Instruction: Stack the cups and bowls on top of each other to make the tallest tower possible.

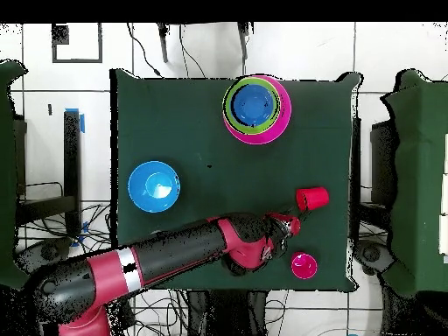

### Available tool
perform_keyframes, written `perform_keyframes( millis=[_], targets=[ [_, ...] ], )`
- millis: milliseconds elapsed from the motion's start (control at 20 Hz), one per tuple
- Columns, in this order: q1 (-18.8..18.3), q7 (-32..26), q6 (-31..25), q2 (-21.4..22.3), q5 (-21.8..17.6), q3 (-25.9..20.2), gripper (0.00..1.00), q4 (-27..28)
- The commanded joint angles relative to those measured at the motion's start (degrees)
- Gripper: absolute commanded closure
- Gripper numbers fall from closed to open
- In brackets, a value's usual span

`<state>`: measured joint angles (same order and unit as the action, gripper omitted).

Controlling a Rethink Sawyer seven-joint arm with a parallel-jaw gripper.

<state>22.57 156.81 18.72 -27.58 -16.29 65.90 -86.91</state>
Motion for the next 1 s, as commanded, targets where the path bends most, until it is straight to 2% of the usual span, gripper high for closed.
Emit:
perform_keyframes(
  millis=[50,250,600,850,900,1000],
  targets=[
    [-0.06,-3.54,4.64,-5.86,6.40,-0.94,0.00,7.49],
    [-0.75,-4.90,7.68,-9.51,10.51,3.26,0.00,7.64],
    [-4.07,-8.10,15.74,-15.16,20.44,8.60,0.00,8.93],
    [-6.76,-10.43,21.82,-16.46,23.52,10.37,0.00,9.90],
    [-7.21,-9.76,22.77,-16.65,23.98,10.58,1.00,10.04],
    [-7.73,-9.96,23.89,-16.67,24.20,10.71,1.00,10.24]
  ],
)
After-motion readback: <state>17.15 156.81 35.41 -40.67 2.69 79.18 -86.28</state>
